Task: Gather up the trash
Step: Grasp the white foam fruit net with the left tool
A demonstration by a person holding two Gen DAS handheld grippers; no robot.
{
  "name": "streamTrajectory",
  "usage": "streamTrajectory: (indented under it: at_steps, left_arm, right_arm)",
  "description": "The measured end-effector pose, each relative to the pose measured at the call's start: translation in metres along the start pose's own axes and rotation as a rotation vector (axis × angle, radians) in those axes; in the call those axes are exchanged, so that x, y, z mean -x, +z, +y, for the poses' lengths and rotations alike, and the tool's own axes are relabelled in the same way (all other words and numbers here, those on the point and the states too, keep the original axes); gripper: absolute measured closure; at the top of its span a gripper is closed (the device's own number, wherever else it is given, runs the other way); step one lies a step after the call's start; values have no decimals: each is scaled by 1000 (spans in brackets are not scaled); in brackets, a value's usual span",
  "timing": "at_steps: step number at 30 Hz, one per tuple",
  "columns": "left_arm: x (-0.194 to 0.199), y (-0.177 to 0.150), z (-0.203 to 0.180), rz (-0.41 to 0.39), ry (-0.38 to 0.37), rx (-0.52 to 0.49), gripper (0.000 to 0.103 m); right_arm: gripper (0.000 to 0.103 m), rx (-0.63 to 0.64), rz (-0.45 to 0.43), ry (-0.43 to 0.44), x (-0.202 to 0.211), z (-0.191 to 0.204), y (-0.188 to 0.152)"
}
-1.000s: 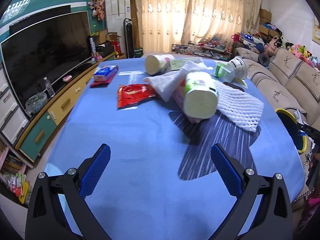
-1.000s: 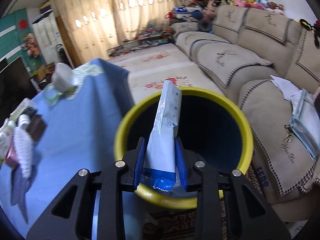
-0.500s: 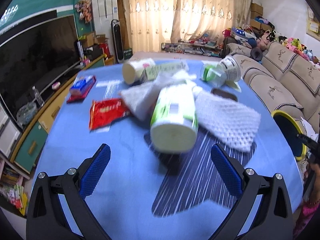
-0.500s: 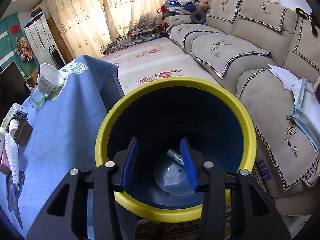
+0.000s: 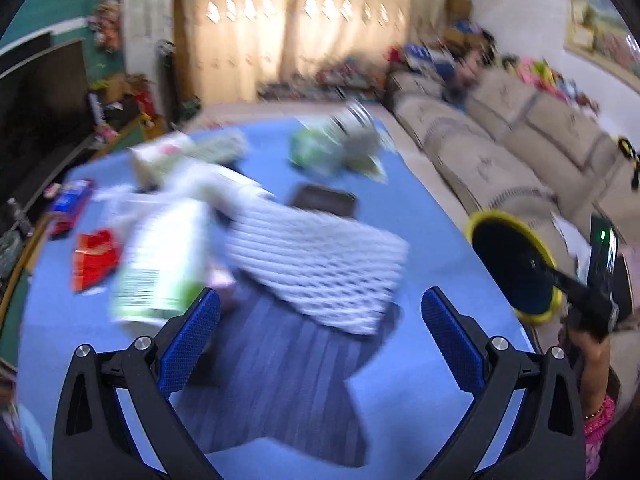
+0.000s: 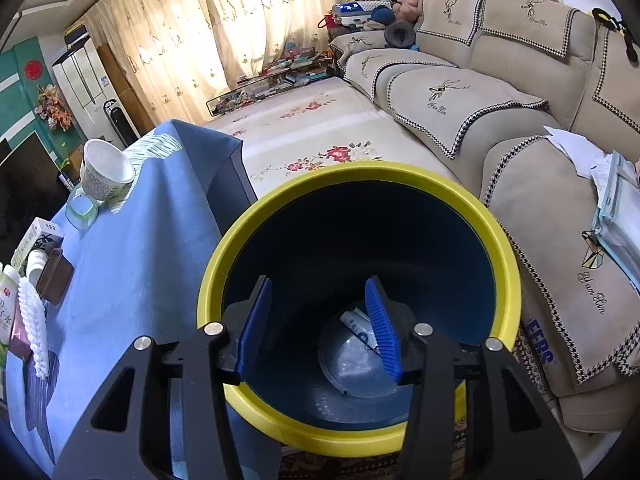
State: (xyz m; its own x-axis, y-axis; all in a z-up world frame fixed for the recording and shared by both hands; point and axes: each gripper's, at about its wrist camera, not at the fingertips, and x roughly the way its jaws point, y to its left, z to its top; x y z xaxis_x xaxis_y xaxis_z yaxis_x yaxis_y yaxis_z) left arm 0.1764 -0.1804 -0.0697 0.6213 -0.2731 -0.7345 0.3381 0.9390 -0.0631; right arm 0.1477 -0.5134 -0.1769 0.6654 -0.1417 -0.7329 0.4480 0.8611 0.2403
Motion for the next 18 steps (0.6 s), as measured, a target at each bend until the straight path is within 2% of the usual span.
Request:
streamTrajectory:
  at_steps: [3, 6, 12, 14, 16, 18]
  left_arm:
    - [-21, 4, -23, 14, 22, -40, 4]
    - [-42, 10, -44, 11, 93, -90, 4]
    - [-76, 16, -55, 70, 188, -117, 5]
    - [-84, 16, -56, 76, 210, -117, 15]
    - [-89, 16, -50, 98, 201, -92, 38]
    - [-93, 15, -45, 127, 180, -62, 51]
  right_arm:
    - [56, -4, 4, 13, -1, -1, 0]
    - [56, -10, 7, 26, -3, -5, 2]
    - [56, -23, 1, 51, -4, -11, 7]
    - [55, -27, -2, 55, -5, -13, 8]
    - [55, -34, -2, 60, -5, -16, 8]
    - [55, -42, -1, 64, -5, -19, 7]
